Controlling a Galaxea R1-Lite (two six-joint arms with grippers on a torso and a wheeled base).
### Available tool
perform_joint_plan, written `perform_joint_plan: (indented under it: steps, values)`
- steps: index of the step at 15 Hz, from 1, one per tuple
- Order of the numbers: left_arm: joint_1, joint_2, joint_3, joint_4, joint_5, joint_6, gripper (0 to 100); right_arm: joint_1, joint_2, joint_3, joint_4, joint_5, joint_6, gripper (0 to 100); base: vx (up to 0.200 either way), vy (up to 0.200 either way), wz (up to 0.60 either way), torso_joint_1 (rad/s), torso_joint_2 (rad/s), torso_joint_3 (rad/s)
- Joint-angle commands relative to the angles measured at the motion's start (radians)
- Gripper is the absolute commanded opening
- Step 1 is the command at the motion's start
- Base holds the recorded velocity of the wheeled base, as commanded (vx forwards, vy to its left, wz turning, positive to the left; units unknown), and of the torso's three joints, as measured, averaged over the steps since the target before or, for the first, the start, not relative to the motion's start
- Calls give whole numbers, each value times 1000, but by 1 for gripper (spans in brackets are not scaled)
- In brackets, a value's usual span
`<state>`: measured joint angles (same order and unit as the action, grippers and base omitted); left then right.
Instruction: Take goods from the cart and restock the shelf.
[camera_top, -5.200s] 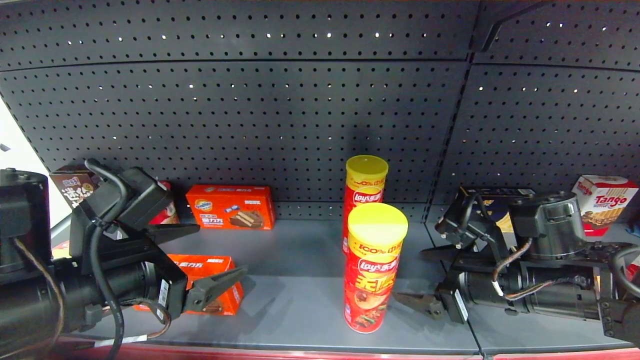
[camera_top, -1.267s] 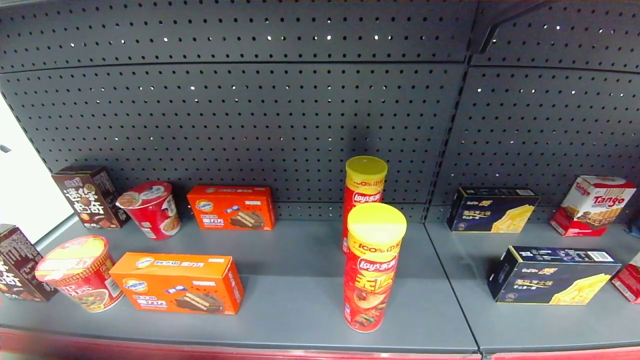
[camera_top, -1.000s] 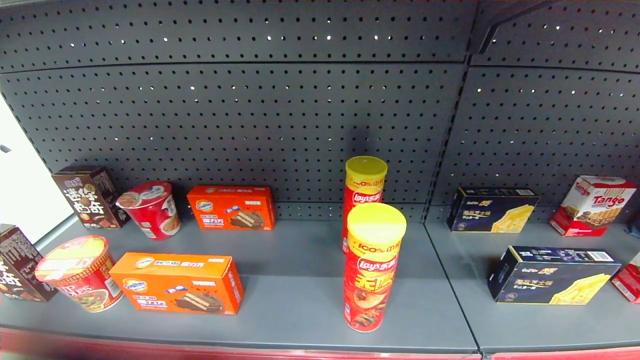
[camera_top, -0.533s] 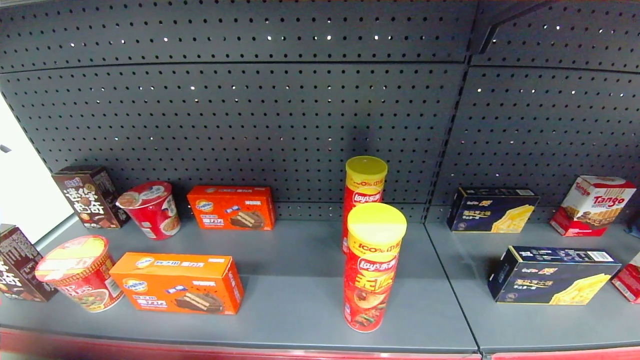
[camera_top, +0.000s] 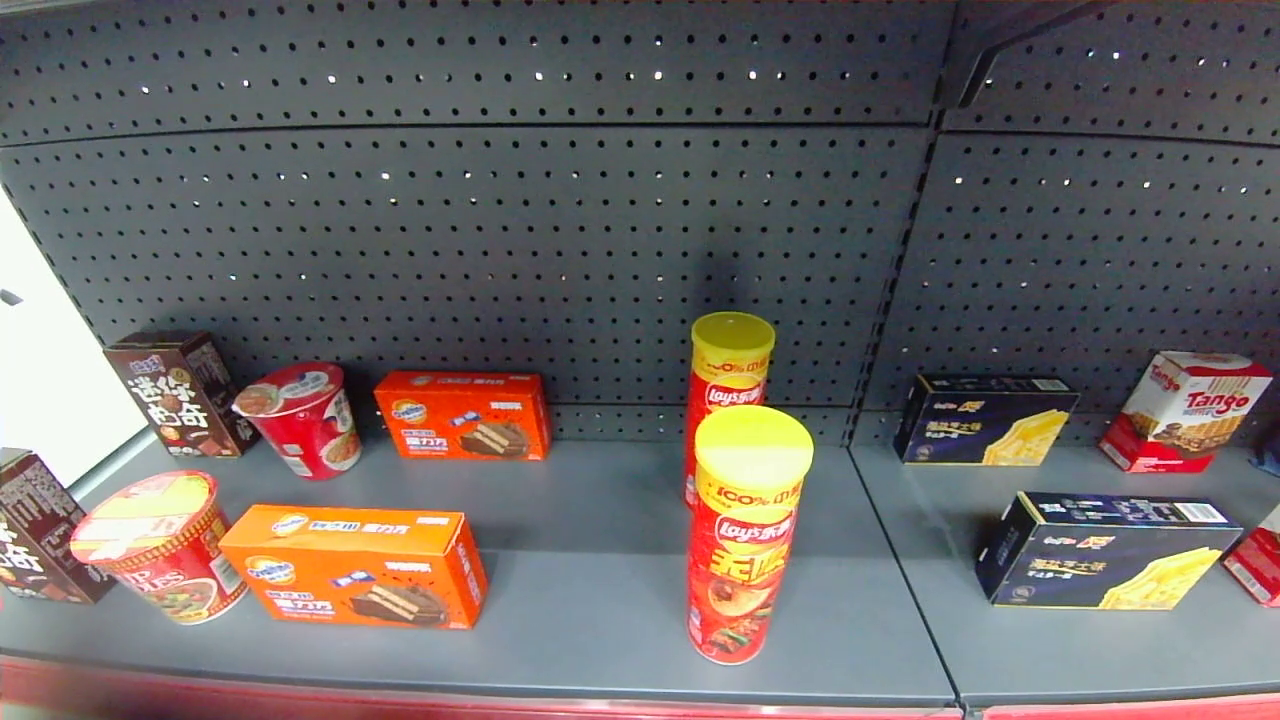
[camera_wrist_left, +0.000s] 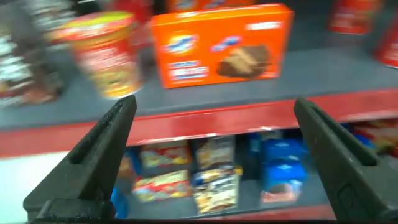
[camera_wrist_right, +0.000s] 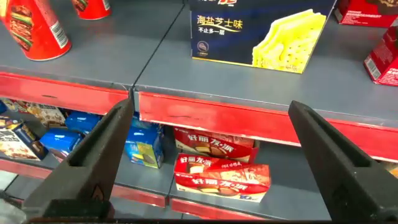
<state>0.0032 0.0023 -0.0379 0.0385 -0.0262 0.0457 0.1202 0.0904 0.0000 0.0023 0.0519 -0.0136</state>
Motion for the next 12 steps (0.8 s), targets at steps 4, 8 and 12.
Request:
perform_joint_plan:
  steps: [4,8,12]
  values:
    - [-2,1,35,-31,-8,3,100,-94,-6,0,4,0,0,100,0,0,0,0,0,0]
    - [-2,2,38,-35,-6,-3,100,-123,-90,0,-1,-4,7,100,0,0,0,0,0,0]
    - [-2,1,38,-35,-3,-12,100,-123,-89,0,-1,-3,9,100,0,0,0,0,0,0]
